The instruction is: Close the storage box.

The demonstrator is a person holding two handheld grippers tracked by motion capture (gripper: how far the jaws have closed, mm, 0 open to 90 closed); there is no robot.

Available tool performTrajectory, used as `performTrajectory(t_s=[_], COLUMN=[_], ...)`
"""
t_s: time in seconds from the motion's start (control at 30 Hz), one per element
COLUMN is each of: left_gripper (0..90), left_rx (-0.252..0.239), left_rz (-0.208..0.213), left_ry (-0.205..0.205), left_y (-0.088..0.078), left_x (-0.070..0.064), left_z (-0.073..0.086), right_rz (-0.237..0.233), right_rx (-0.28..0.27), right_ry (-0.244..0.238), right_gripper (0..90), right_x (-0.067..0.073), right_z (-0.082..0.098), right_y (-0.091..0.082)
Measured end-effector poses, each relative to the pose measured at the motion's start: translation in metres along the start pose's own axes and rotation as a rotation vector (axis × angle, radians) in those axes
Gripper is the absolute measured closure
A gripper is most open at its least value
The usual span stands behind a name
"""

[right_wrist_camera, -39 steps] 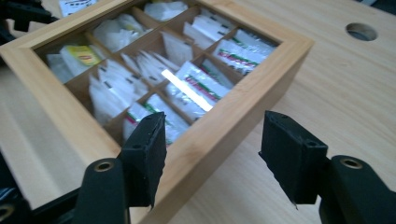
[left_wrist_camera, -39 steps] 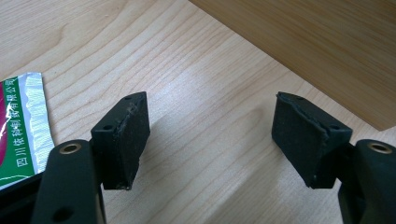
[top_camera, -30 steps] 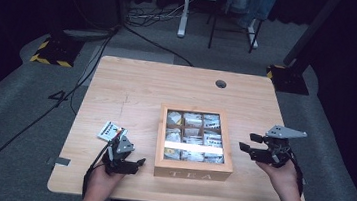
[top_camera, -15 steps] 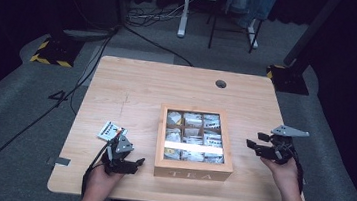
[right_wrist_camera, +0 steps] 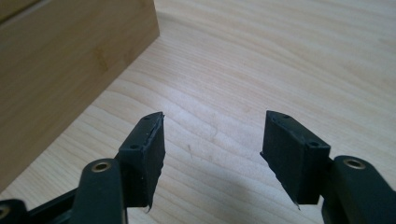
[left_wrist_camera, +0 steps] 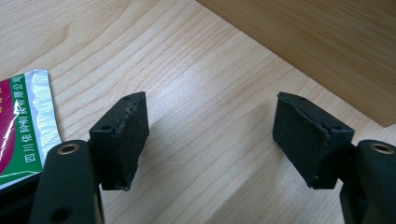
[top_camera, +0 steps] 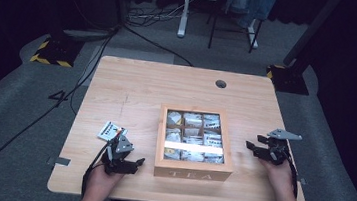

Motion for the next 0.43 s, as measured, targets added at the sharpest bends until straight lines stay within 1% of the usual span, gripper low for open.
performTrajectory(t_s=[0.07,0.13,0.17,0.2,0.27,0.3,0.37,0.43], left_gripper=[27.6,27.1,26.9,26.7,25.0,24.5,23.8,23.7], left_rx=[0.001,0.006,0.006,0.006,0.009,0.008,0.010,0.009], left_rz=[0.000,0.001,-0.001,0.003,0.006,0.005,0.007,0.005], left_ry=[-0.006,-0.007,0.000,-0.006,-0.004,-0.002,0.000,0.000], left_y=[0.000,0.000,0.000,0.000,0.001,0.001,0.001,0.001], left_x=[0.000,0.000,0.000,0.000,0.000,0.000,0.000,0.000], left_z=[0.000,0.000,0.000,0.000,0.000,0.000,0.000,0.000], right_rz=[-0.001,0.008,0.016,0.022,0.044,0.057,0.055,0.063], right_rx=[0.012,0.035,0.045,0.051,0.066,0.047,0.039,0.046], right_ry=[0.008,0.000,-0.003,-0.003,0.003,0.027,0.023,0.029], right_gripper=[39.0,38.5,37.9,37.0,30.8,22.7,21.4,17.0], right_x=[-0.001,-0.002,-0.003,-0.004,-0.005,-0.006,-0.006,-0.006], right_z=[0.005,0.010,0.012,0.014,0.019,0.022,0.022,0.023], right_y=[0.004,0.009,0.011,0.012,0.015,0.019,0.021,0.021])
Point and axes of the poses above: each handheld gripper's, and its own axes: y roughly forward along the jaws, z roughly out of its underside, x roughly to its left, the point moved 8 cm from there along y, roughly forward along the jaws, and after that the axes turned 5 degrees about -x, right-handed, at the moved point
